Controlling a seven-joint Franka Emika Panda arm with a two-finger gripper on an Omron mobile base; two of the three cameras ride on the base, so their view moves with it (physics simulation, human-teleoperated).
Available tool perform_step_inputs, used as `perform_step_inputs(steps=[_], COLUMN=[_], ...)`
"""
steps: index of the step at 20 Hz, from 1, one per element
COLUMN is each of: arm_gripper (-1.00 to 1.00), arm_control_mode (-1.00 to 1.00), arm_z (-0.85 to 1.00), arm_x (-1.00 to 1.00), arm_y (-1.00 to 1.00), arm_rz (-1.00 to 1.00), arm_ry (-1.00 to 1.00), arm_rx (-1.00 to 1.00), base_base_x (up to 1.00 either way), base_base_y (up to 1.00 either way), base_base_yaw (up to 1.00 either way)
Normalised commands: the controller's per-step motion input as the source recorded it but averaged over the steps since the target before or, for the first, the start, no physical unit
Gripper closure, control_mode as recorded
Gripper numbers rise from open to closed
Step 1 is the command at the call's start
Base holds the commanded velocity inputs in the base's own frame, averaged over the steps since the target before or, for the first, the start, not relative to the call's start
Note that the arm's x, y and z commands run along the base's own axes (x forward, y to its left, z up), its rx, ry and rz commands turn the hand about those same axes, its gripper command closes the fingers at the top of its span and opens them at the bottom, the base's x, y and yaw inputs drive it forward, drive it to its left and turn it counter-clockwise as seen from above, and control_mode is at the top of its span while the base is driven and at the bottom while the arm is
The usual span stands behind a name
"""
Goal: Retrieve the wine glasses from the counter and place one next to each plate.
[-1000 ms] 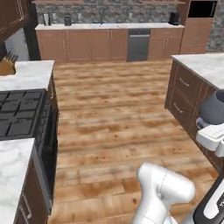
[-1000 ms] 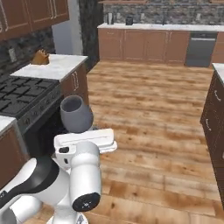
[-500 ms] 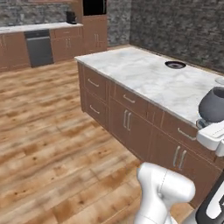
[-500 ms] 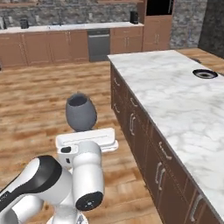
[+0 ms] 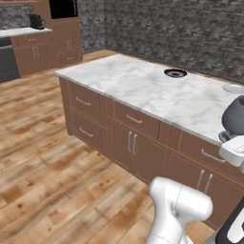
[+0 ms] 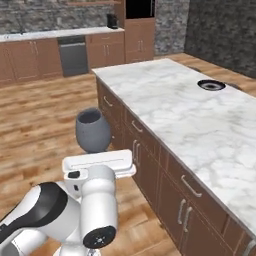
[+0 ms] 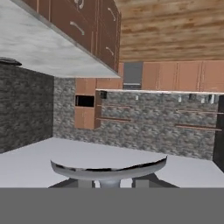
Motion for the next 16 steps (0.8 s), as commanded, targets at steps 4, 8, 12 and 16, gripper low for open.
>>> perform_step_inputs(steps=[4,8,12,16], arm_gripper=[1.00,1.00,1.00,1.00], arm_control_mode=[1.00,1.00,1.00,1.00], arm_z=[0.00,0.00,0.00,0.00], arm_x=[0.00,0.00,0.00,0.00], arm_y=[0.00,0.00,0.00,0.00], arm_rz=[0.00,0.00,0.00,0.00], arm_ry=[0.00,0.00,0.00,0.00], arm_rx=[0.00,0.00,0.00,0.00], base_base_x=[0.20,0.52,0.80,0.62], base_base_y=[0.08,0.45,0.91,1.00], base_base_yaw=[-0.38,-0.68,-0.63,-0.41])
